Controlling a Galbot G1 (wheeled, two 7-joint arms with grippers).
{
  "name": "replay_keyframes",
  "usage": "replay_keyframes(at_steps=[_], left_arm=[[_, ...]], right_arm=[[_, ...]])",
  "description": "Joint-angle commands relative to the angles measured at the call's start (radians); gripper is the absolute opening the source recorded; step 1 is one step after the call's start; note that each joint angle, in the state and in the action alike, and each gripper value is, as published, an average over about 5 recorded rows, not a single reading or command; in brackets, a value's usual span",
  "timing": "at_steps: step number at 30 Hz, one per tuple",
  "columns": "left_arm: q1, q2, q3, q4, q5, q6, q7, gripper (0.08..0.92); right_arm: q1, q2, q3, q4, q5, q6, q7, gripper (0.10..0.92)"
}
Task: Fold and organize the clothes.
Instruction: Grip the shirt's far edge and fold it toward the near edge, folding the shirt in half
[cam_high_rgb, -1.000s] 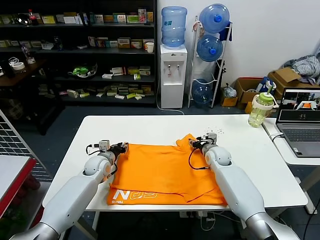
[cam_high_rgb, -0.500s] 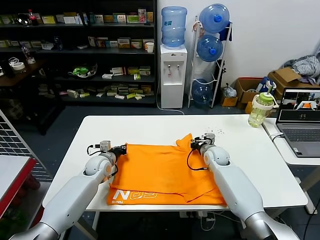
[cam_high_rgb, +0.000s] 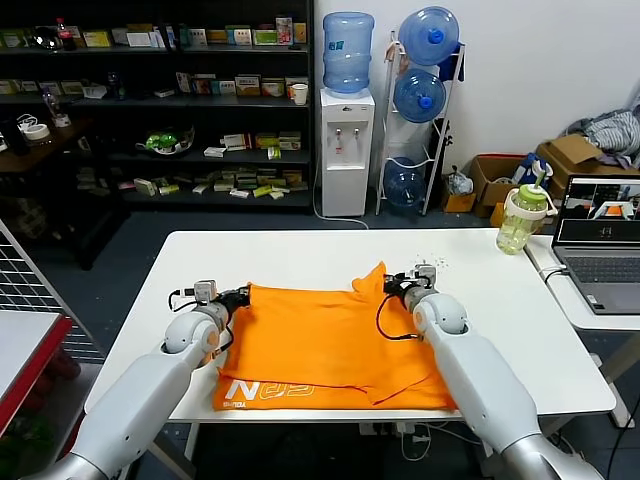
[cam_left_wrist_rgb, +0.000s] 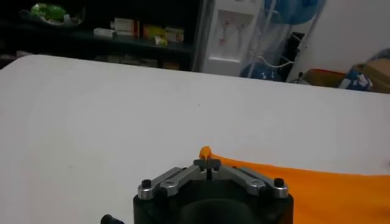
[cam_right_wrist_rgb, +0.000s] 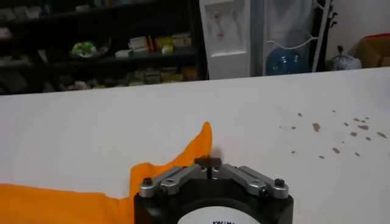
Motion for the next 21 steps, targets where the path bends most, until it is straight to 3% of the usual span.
replay_keyframes(at_steps=[1, 9, 21], left_arm=[[0.188, 0.137, -0.069, -0.322, -0.078, 0.004, -0.059, 0.095], [0.321, 0.209, -0.118, -0.527, -0.119, 0.010, -0.096, 0.095], [0.474, 0.260, -0.137, -0.635, -0.107, 0.003, -0.118, 0.095]], right_arm=[[-0.138, -0.126, 0.012, 0.306, 0.122, -0.053, 0.091, 0.124], [-0.316, -0.273, 0.053, 0.546, 0.223, -0.098, 0.156, 0.124], [-0.487, -0.368, 0.136, 0.745, 0.289, -0.128, 0.213, 0.124]])
